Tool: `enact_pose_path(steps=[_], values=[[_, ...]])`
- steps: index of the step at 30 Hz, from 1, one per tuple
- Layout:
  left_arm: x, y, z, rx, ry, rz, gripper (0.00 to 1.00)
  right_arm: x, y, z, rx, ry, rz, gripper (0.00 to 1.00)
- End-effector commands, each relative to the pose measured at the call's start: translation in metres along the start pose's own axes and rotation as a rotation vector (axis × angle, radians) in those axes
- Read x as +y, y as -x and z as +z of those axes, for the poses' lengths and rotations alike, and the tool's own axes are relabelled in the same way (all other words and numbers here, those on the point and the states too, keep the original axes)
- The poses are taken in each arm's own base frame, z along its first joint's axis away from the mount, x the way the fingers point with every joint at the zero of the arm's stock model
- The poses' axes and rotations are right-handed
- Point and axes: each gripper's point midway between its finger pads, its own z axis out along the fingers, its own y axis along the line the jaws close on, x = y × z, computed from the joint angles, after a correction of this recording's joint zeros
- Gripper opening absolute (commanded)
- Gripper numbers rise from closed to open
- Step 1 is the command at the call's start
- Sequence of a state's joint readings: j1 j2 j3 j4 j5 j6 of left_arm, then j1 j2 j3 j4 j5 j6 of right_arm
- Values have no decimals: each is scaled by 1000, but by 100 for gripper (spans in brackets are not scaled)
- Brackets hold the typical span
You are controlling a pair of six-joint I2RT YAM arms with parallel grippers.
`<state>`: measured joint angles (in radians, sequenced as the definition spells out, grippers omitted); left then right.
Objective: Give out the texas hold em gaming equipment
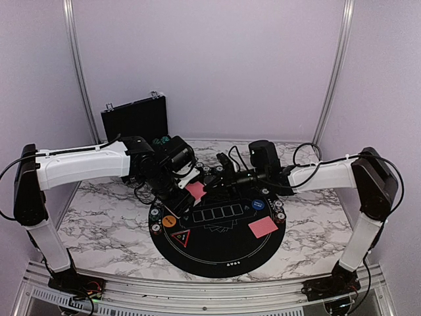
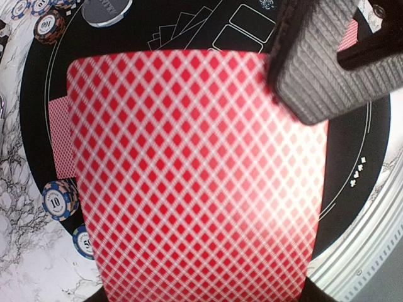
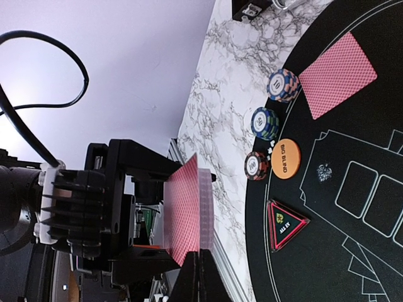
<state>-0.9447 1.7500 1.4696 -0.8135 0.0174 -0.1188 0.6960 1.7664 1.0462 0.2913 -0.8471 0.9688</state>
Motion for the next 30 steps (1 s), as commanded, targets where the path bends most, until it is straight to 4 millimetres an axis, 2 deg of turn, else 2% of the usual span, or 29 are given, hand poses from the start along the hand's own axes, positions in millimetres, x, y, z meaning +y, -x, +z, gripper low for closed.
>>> enact_pose_path(steps=[1, 12, 23, 30], values=[[-2, 5, -13, -42, -3, 11, 50, 13, 9, -13, -44, 16, -33, 0], [-1, 5, -14, -45, 1, 9, 50, 23, 13, -30, -72, 46, -33, 0], [-1, 4, -13, -41, 2, 9, 50, 23, 12, -50, -107, 45, -26, 0], [-1, 4, -11, -38, 2, 8, 50, 18, 13, -71, -149, 37, -16, 0]])
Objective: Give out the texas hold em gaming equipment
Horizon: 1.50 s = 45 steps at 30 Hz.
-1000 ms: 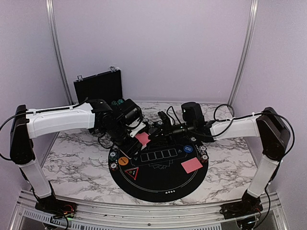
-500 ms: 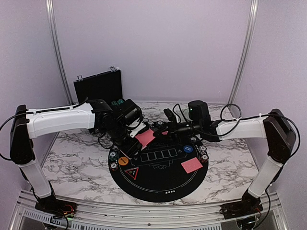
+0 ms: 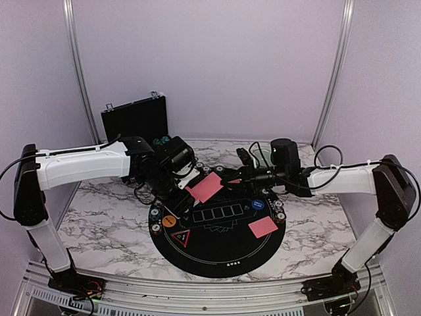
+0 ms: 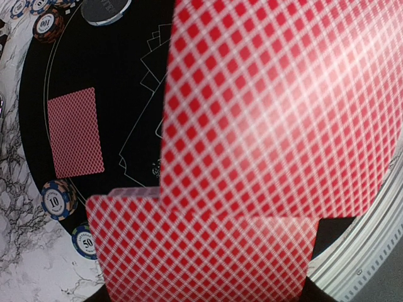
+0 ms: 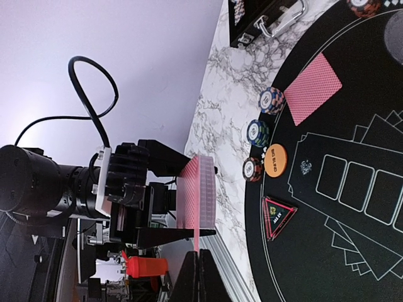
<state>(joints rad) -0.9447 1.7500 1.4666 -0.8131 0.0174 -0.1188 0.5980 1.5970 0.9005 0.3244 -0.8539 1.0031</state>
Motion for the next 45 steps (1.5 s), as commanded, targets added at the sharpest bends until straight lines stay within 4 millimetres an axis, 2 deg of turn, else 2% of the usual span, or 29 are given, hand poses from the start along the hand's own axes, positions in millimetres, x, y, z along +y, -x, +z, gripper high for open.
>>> enact_pose_path(steps=[1, 6, 11, 24, 31, 45], values=[[0, 5, -11, -38, 2, 8, 50, 14, 9, -21, -51, 28, -33, 0], [-1, 7, -11, -41, 1, 12, 50, 0, 10, -43, -90, -7, -14, 0], [-1, 8, -10, -41, 2, 13, 50, -25, 5, -71, -137, -66, 24, 0], [-3, 13, -7, -40, -7, 26, 50, -109, -52, -132, -217, -266, 181, 0], [-4, 14, -5, -36, -11, 31, 50, -137, -75, -147, -246, -319, 247, 0], [-4, 13, -3, -29, -14, 34, 50, -153, -92, -150, -248, -341, 297, 0]])
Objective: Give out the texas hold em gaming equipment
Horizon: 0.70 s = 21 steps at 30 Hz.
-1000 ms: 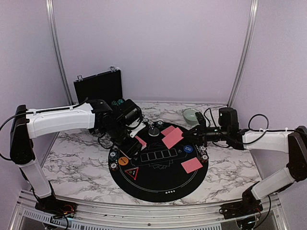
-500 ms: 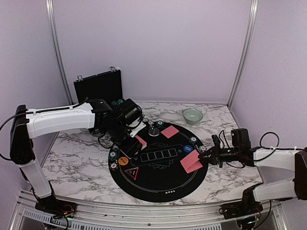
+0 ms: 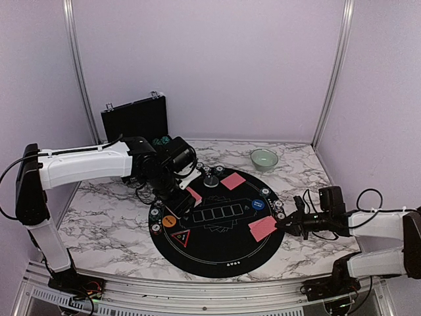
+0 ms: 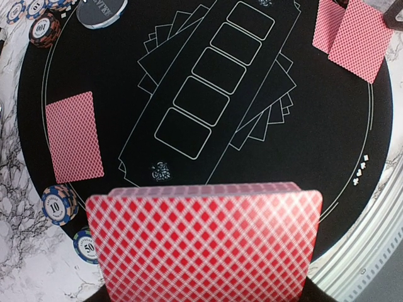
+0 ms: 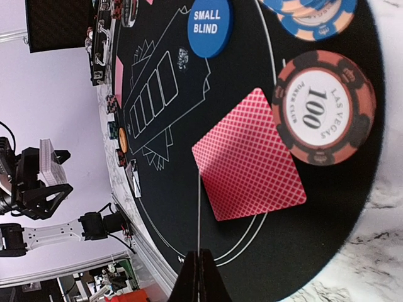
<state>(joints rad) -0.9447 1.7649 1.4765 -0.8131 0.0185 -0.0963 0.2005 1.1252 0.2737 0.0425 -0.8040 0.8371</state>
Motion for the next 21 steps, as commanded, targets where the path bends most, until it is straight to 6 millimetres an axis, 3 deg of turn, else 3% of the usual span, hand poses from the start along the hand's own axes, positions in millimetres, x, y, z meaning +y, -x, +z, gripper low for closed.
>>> enact_pose_path(steps=[1, 14, 21], values=[[-3, 11, -6, -34, -13, 12, 50, -4, 3, -3, -24, -9, -4, 0], [-2, 9, -8, -36, -9, 10, 50, -31, -6, 0, 15, -105, 19, 26], [-2, 7, -9, -38, -7, 8, 50, -44, -1, -7, 1, -233, -20, 43]])
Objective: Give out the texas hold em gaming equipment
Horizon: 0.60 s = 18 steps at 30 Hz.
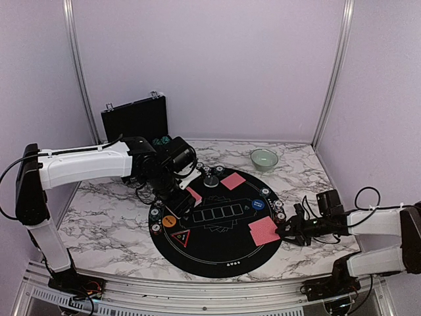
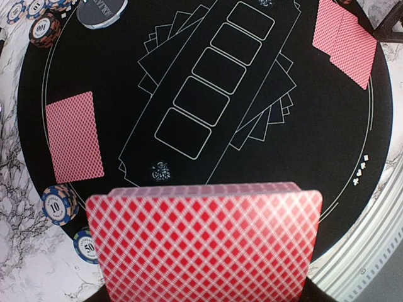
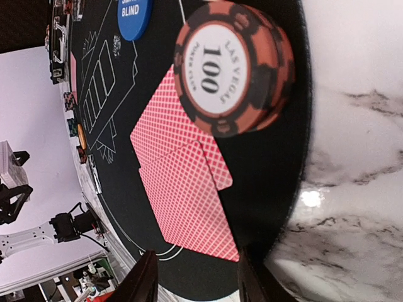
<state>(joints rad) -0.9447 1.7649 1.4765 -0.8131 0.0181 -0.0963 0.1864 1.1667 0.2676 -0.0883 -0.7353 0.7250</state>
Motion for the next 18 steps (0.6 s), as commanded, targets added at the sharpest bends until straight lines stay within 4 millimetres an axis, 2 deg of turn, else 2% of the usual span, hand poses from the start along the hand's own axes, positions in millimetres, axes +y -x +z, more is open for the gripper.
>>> enact_pose_path(steps=[1, 6, 9, 13, 18], values=[[-2, 7, -9, -37, -7, 7, 50, -8, 13, -8, -40, -109, -42, 46], [-2, 6, -10, -39, -8, 6, 50, -8, 21, -19, -72, -185, -79, 52], [-2, 6, -11, -40, -10, 8, 50, 1, 29, -27, -96, -201, -114, 53], [-3, 8, -11, -42, -14, 10, 50, 33, 35, -30, -108, -111, -161, 58], [-4, 8, -10, -41, -20, 10, 50, 76, 34, -21, -88, -21, -242, 62]])
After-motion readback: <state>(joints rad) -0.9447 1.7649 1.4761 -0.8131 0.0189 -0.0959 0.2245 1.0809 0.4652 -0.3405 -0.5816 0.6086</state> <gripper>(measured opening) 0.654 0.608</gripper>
